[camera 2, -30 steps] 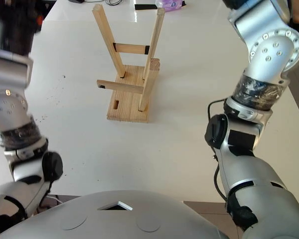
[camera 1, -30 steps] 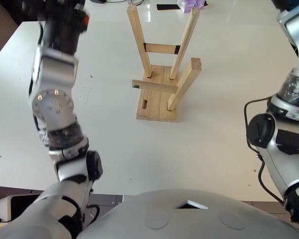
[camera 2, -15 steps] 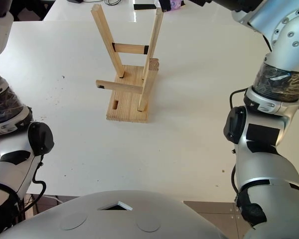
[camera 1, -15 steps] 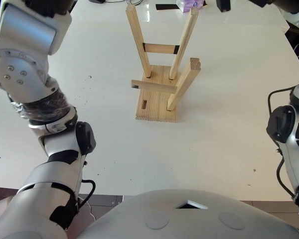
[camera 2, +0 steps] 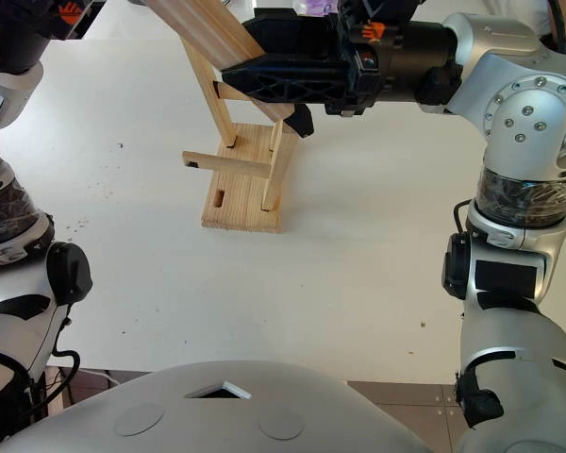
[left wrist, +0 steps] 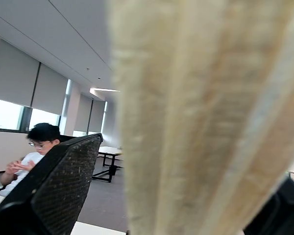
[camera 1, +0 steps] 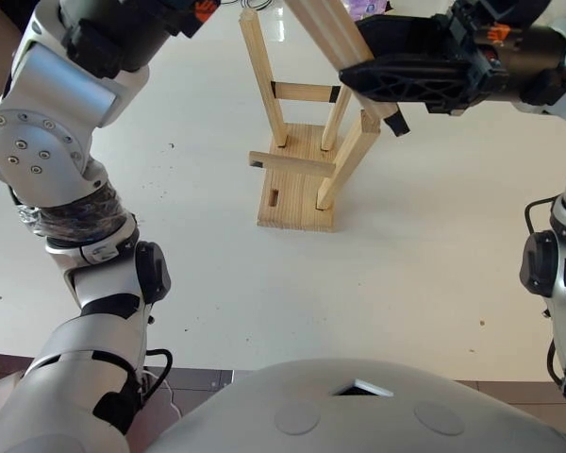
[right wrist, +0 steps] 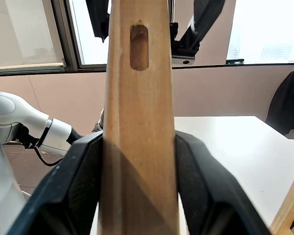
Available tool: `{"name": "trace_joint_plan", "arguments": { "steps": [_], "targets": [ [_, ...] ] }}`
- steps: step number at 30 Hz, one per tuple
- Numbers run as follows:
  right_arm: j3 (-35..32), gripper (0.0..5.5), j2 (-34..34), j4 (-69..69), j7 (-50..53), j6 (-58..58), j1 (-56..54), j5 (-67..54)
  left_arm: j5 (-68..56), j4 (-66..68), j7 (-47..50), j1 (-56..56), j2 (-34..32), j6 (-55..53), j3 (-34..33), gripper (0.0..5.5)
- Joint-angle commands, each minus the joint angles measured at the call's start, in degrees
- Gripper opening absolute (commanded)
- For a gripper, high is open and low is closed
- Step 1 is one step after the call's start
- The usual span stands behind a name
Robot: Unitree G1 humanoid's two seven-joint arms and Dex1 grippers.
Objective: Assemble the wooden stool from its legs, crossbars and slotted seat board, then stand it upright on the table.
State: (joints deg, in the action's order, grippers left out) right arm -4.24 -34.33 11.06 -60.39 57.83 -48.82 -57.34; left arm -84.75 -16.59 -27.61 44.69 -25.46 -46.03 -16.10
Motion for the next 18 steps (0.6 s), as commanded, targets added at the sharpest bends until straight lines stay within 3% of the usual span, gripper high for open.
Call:
{"name": "trace_joint_plan", "arguments": {
  "steps": [1,9,18],
  "targets": [
    [-0.6,2.06,-0.69,0.64,0.45,-0.29,0.43,-0.15,-0.94,-1.38,-1.68,-0.01,-1.5,-1.45,1.1,4.06],
    [-0.53,2.06,-2.03,0.27,-1.1,-1.49,1.06,0.85,-0.9,-2.83,-3.1,-1.55,-2.45,-1.01,1.1,4.06],
    [0.29,2.06,-3.08,0.29,-2.02,-2.11,2.01,2.26,0.09,-2.4,-3.76,-1.01,-3.51,-0.27,0.57,2.66]
  ]
}}
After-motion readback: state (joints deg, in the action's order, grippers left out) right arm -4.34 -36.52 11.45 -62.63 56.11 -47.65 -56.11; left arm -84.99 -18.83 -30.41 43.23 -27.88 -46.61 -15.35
